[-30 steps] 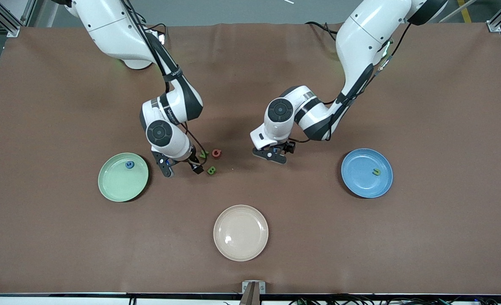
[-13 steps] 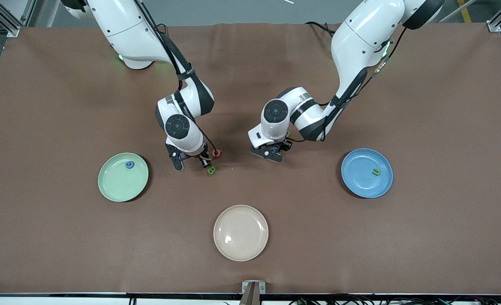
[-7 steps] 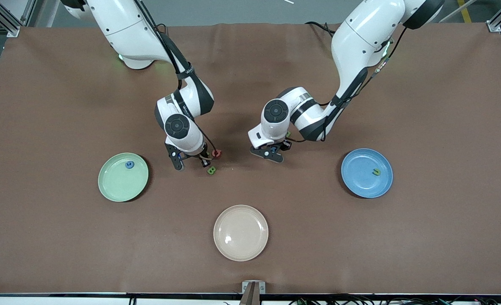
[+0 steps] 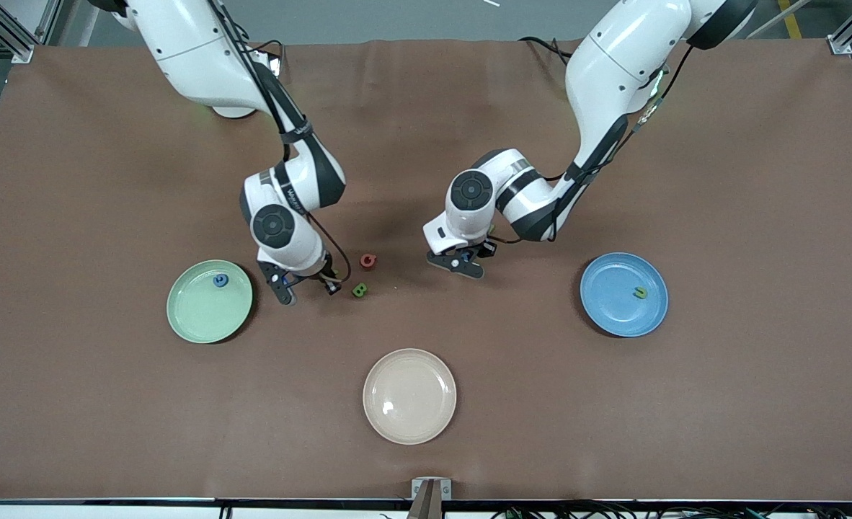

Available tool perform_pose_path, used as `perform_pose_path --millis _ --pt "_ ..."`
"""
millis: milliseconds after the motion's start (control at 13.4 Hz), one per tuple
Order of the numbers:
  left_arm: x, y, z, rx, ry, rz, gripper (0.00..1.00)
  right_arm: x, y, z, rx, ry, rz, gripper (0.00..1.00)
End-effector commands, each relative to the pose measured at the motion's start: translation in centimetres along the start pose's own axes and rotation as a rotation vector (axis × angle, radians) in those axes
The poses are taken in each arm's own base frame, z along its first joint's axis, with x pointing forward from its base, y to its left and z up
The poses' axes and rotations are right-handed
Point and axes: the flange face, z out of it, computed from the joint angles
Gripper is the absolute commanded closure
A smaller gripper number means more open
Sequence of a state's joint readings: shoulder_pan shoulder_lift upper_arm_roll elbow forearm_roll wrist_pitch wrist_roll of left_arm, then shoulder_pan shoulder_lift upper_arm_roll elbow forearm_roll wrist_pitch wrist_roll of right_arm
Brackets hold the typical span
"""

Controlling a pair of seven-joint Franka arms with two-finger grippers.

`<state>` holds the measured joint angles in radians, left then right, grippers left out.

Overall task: Sort upper and lower case letters into plates
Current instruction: 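Move the N to the green plate while the left gripper moves the x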

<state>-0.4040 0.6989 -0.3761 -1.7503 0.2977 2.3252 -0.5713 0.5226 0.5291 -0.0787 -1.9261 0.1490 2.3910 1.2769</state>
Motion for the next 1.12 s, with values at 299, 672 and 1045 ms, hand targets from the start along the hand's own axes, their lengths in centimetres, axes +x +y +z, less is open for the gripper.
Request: perform_pose_path --millis 299,672,1045 --pt "2.7 -11.5 -12.0 0.047 -0.037 -0.086 0.91 10.7 4.8 -4.7 -0.012 -0.032 -0.22 1.0" --pt "0.8 -22.3 -13.8 0.088 -0.083 -0.229 0.92 19.0 9.5 -4.0 -0.01 -0.055 -0.353 0.99" --pt "-2.0 -31.0 -13.0 0.062 -0.114 -0.276 0.92 24.3 13.5 -3.5 0.003 -0.063 -0.455 0.99"
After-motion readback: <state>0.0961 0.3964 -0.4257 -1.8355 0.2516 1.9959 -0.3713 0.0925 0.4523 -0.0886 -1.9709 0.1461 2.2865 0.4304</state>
